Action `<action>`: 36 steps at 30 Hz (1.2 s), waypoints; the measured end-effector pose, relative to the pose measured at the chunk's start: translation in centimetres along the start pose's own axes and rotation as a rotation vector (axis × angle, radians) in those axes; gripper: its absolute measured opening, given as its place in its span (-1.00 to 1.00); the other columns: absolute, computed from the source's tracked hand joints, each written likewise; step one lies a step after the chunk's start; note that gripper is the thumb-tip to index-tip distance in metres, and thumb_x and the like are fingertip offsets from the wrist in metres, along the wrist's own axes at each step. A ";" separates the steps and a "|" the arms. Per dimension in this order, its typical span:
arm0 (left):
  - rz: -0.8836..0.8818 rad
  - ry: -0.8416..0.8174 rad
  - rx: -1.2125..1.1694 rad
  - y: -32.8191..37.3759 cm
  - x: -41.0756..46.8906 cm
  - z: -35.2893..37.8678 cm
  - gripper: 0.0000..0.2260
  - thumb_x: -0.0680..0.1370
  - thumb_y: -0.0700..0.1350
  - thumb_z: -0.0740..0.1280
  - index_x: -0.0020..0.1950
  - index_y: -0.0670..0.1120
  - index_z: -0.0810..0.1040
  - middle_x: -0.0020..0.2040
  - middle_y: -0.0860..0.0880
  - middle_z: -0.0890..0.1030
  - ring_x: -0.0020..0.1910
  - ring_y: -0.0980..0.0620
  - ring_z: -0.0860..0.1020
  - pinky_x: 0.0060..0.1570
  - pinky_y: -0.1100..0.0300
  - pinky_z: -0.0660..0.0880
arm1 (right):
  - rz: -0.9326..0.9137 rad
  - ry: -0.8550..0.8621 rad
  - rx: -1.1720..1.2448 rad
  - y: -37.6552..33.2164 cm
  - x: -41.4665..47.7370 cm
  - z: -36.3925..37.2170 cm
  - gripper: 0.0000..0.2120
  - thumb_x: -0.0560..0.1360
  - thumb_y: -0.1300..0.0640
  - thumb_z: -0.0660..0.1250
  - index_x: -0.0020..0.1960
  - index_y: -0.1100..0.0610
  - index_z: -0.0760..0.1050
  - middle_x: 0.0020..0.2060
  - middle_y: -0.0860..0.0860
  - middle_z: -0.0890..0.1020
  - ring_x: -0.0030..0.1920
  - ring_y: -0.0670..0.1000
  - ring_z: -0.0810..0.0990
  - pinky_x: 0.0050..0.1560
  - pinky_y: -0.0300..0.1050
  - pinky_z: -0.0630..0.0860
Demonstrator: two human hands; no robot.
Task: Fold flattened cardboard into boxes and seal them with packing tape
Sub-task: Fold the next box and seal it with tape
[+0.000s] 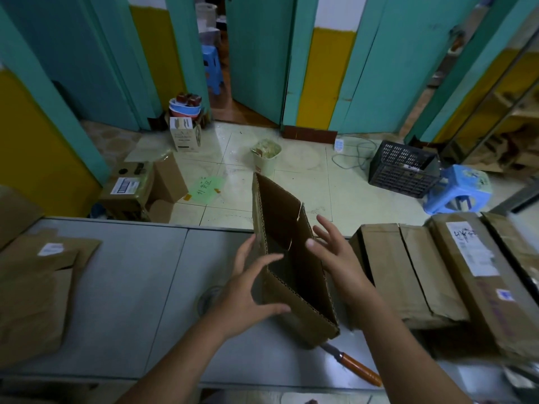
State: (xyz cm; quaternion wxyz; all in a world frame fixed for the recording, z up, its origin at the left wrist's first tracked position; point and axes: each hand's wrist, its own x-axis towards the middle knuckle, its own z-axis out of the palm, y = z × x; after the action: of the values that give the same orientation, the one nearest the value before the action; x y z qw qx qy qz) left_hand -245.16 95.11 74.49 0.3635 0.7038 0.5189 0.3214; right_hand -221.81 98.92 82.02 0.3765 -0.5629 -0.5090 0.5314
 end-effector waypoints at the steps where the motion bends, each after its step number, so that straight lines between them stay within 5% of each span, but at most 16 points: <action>1: 0.008 -0.001 0.004 0.0 0.2 0.0 -0.26 0.30 0.47 0.55 0.43 0.43 0.41 0.68 0.34 -0.17 0.65 0.23 -0.04 0.44 -0.09 0.18 | -0.003 -0.026 -0.052 -0.1 0.0 -0.3 -0.26 0.51 -0.18 0.49 0.60 -0.27 0.23 0.52 -0.15 0.38 0.45 -0.06 0.42 0.37 0.05 0.44; 3: -0.001 0.011 -0.020 -0.1 0.4 -0.2 -0.45 0.34 0.42 0.55 0.23 0.31 0.49 0.66 0.37 -0.09 0.63 0.18 0.09 0.47 -0.07 0.25 | -0.006 -0.034 -0.106 0.0 0.2 -0.8 -0.31 0.57 0.08 0.49 0.60 -0.21 0.27 0.51 -0.06 0.44 0.44 0.02 0.47 0.41 0.14 0.49; 6: -0.023 0.064 -0.028 -0.5 0.6 -1.4 -0.48 0.36 0.47 0.49 0.07 0.16 0.46 0.62 0.42 0.05 0.54 0.44 0.13 0.45 0.03 0.32 | -0.041 -0.001 -0.138 -0.1 0.7 -1.2 -0.37 0.60 0.30 0.37 0.55 -0.18 0.37 0.41 -0.06 0.53 0.41 0.02 0.50 0.25 0.03 0.63; 12: 0.005 0.121 0.080 -0.3 0.1 -3.9 -0.55 0.37 0.51 0.41 -0.08 0.23 0.35 0.56 0.43 0.19 0.52 0.56 0.05 0.42 0.24 0.17 | -0.043 0.202 -0.125 0.3 1.6 -2.0 -0.37 0.60 0.39 0.27 0.49 -0.20 0.40 0.32 -0.08 0.53 0.33 0.00 0.51 0.11 -0.01 0.65; 16: -0.011 0.127 0.108 0.1 -0.2 -4.7 -0.54 0.36 0.36 0.52 -0.11 0.23 0.29 0.51 0.47 0.22 0.52 0.52 0.11 0.38 0.31 0.19 | -0.070 0.249 -0.170 0.8 1.5 -1.7 -0.27 0.57 0.40 0.29 0.60 -0.17 0.27 0.49 -0.03 0.43 0.30 -0.04 0.52 0.06 -0.04 0.67; 20: -0.023 0.154 0.088 -0.2 -0.5 -4.9 -0.54 0.38 0.27 0.57 -0.10 0.22 0.27 0.45 0.39 0.34 0.51 0.45 0.22 0.29 0.39 0.29 | -0.105 0.234 -0.440 0.5 1.6 -2.4 -0.09 0.51 0.32 0.41 0.68 -0.15 0.05 0.66 -0.06 0.13 0.64 0.07 0.11 0.58 0.27 0.26; 24: -0.013 0.198 0.077 -0.7 -0.7 -4.1 -0.56 0.43 0.12 0.59 -0.09 0.17 0.30 0.39 0.28 0.41 0.49 0.41 0.28 0.25 0.44 0.32 | -0.135 0.170 -0.779 -1.4 3.1 -3.4 0.01 0.49 0.17 0.48 0.69 -0.17 -0.10 0.70 -0.09 -0.12 0.68 0.06 -0.22 0.61 0.37 -0.02; 27: -0.006 0.208 0.054 -1.0 -0.6 -3.4 -0.56 0.42 0.09 0.61 -0.07 0.17 0.31 0.40 0.31 0.40 0.49 0.39 0.30 0.25 0.44 0.34 | -0.108 0.123 -0.963 -2.9 4.8 -3.8 -0.05 0.50 0.07 0.47 0.70 -0.08 -0.05 0.68 0.02 0.09 0.69 0.09 -0.12 0.62 0.35 -0.06; 32: 0.005 0.223 0.065 -1.0 -0.8 -2.3 -0.51 0.40 0.04 0.65 -0.01 0.21 0.33 0.41 0.40 0.32 0.43 0.45 0.32 0.21 0.54 0.35 | -0.143 0.047 -1.183 -3.6 5.8 -2.9 -0.44 0.58 -0.06 0.31 0.57 -0.08 0.36 0.42 -0.01 0.52 0.58 0.14 0.20 0.58 0.26 0.11; 36: 0.050 0.226 0.139 -0.4 -0.7 -1.7 -0.34 0.40 0.02 0.66 0.36 0.27 0.37 0.46 0.38 0.30 0.37 0.32 0.42 0.22 0.29 0.54 | -0.191 0.047 -1.246 -2.2 5.6 -2.0 -0.60 0.68 -0.15 0.14 0.43 -0.11 0.54 0.34 -0.04 0.61 0.61 0.16 0.15 0.57 0.29 0.10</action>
State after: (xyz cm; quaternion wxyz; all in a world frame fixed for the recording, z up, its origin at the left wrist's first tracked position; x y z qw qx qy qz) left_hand -247.02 94.79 74.98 0.2451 0.6992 0.5600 0.3708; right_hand -220.70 105.08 83.22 0.0351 -0.6401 -0.7626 0.0867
